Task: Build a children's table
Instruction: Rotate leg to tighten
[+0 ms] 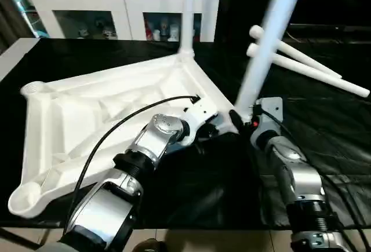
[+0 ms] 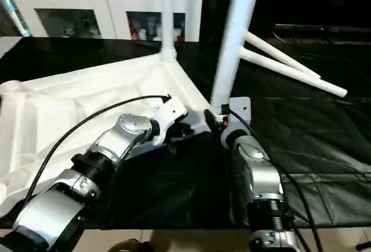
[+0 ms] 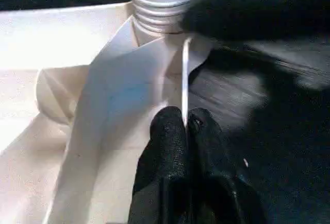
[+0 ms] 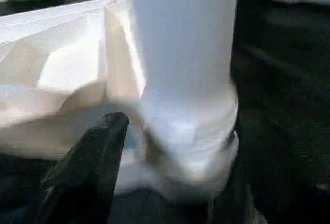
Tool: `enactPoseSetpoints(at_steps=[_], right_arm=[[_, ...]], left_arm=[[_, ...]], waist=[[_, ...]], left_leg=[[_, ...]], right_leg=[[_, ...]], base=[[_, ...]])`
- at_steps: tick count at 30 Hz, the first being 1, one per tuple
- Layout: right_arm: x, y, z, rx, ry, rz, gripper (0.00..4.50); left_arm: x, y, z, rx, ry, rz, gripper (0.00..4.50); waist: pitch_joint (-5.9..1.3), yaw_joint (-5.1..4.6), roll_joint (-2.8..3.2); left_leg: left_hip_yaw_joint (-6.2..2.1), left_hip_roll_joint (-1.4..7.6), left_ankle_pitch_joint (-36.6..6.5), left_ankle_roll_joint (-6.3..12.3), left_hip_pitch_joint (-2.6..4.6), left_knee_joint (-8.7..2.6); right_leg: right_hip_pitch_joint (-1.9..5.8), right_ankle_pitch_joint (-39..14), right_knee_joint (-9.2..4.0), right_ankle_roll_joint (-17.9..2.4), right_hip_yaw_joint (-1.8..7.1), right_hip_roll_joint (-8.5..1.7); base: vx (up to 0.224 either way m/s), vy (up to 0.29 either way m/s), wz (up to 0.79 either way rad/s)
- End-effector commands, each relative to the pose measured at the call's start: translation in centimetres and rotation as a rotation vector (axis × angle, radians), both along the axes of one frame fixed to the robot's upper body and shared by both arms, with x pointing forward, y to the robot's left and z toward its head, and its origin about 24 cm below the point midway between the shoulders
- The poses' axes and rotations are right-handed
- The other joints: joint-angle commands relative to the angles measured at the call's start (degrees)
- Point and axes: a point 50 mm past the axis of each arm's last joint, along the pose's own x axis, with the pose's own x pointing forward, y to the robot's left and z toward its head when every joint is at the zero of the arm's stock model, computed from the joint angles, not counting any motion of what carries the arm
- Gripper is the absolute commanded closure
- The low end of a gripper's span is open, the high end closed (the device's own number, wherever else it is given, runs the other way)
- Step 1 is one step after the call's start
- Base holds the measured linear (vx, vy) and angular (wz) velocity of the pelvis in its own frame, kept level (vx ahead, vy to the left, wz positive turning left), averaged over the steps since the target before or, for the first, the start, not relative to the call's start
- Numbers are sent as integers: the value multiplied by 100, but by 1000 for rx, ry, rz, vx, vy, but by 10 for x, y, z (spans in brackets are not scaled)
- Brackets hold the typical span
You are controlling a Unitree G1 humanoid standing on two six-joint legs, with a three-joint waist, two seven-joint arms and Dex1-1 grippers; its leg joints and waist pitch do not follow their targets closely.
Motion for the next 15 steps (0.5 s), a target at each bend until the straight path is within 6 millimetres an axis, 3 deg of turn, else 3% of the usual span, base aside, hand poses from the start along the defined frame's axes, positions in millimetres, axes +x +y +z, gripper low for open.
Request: enactPoseSetpoints(at_steps=[1, 2, 4, 6, 8, 12, 13, 15], right_arm=[[-5, -3, 1, 3, -14, 102, 66], [-7, -13, 5, -2, -41, 133, 55], [-8, -18, 8, 2, -55, 149, 45], [-13, -33, 18, -9, -100, 227, 33], [-19, -45, 27, -11, -119, 311, 11], [-32, -63, 45, -32, -147, 502, 3], [-32, -63, 45, -32, -147, 502, 3], [-35, -65, 48, -63, -144, 573, 3]], left_arm=[[7, 2, 21, -36, -99, -29, 450], [7, 8, 18, -27, -87, -34, 450], [6, 11, 17, -23, -90, -41, 450], [5, 22, 14, -13, -80, -59, 450], [3, 32, 11, -12, -66, -85, 450], [-4, 54, 8, -2, -56, -193, 450], [-4, 54, 8, -2, -56, -193, 450], [-9, 60, 7, 6, -47, -254, 450]], waist=[[-499, 9, -31], [-531, 26, -24], [-531, 36, -23], [-549, 63, -30], [-523, 85, -42], [-470, 109, -37], [-472, 111, -43], [-451, 109, -26]], left_leg=[[-339, 446, -1138, -42, 219, -444], [-315, 437, -622, 280, 199, -357], [-300, 425, -328, 527, 167, -320], [-301, 433, -370, 657, 172, -290], [-297, 444, -466, 732, 159, -288], [-296, 485, -945, 567, 192, -343], [-302, 483, -983, 553, 191, -345], [-292, 499, -1170, 400, 217, -379]], right_leg=[[169, -193, -365, -1066, 193, -427], [183, 653, -281, -1192, 179, -416], [168, 1040, -234, -1331, 163, -399], [194, 1029, -226, -1386, 162, -428], [196, 918, -243, -1403, 161, -419], [165, 11, -327, -1394, 166, -425], [181, -62, -333, -1393, 159, -424], [142, -347, -351, -1409, 162, -405]], base=[[0, 0, 0], [0, 0, 0], [0, 0, 0], [0, 0, 0], [0, 0, 0], [0, 0, 0], [0, 0, 0], [0, 0, 0]])
